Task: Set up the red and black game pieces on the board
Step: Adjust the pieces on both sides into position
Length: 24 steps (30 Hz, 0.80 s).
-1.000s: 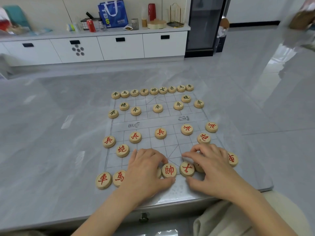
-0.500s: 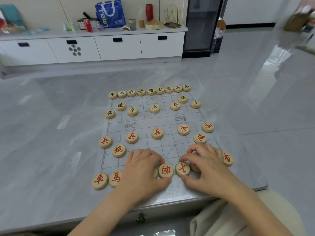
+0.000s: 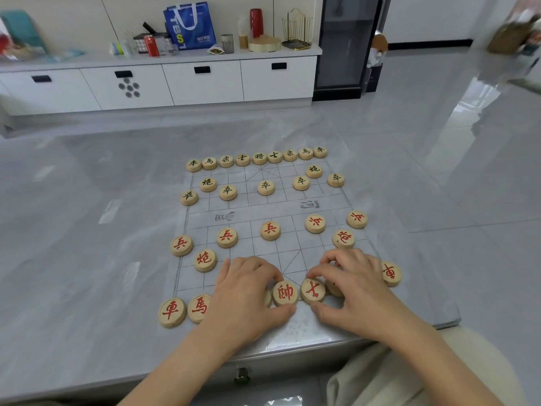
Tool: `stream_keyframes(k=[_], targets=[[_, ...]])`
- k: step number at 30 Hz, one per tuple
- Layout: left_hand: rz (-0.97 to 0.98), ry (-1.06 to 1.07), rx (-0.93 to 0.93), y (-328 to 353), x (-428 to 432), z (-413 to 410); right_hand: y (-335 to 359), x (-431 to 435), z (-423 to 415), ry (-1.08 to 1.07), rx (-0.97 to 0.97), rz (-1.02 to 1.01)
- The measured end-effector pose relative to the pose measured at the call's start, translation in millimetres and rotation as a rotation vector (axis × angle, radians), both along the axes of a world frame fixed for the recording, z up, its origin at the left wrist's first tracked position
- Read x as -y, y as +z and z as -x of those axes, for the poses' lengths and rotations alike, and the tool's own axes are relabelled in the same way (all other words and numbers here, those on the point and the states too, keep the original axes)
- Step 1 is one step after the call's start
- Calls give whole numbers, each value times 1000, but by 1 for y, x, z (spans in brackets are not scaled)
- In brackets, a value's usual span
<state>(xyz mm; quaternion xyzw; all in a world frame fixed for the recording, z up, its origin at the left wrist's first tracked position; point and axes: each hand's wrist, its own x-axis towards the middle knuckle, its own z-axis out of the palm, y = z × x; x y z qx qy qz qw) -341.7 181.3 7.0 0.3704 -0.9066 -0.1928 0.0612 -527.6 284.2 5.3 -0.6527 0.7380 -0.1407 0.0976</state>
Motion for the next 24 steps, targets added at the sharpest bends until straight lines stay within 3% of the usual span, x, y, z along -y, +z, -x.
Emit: stream_keyframes(k=[9, 19, 24], targets=[[25, 57, -136, 4, 12, -21, 9, -21, 36, -142, -21, -8], [62, 351, -457, 3, 60, -79, 5, -16, 32, -89, -33, -19], [64, 457, -521, -8, 77, -102, 2, -16, 33, -84, -26, -8]])
